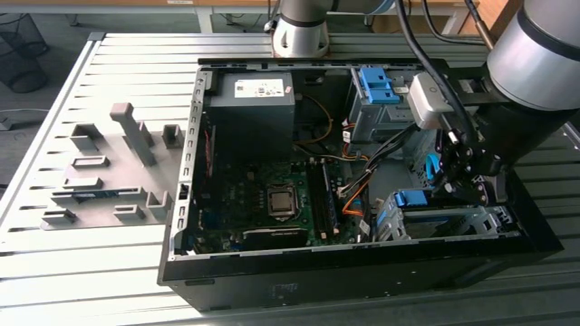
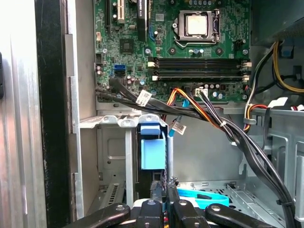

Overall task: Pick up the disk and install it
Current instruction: 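Insert the second disk wire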

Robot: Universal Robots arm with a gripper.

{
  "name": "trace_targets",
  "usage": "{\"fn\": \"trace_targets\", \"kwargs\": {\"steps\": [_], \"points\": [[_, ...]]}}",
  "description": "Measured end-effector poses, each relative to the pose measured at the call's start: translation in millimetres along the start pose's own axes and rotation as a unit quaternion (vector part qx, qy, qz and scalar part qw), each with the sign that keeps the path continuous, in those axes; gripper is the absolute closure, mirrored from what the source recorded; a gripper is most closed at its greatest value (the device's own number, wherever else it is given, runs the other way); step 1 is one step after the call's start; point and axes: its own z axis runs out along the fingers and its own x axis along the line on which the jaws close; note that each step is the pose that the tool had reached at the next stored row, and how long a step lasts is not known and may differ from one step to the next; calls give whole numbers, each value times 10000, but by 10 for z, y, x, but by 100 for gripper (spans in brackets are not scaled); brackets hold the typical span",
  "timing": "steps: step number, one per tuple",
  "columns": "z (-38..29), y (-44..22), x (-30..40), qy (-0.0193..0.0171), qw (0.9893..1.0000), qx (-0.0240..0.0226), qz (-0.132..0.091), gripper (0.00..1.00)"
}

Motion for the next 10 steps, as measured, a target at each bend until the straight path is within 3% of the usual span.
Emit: {"fn": "trace_targets", "kwargs": {"steps": [10], "points": [[17, -3, 17, -1, 10000, 0, 6, 84]]}}
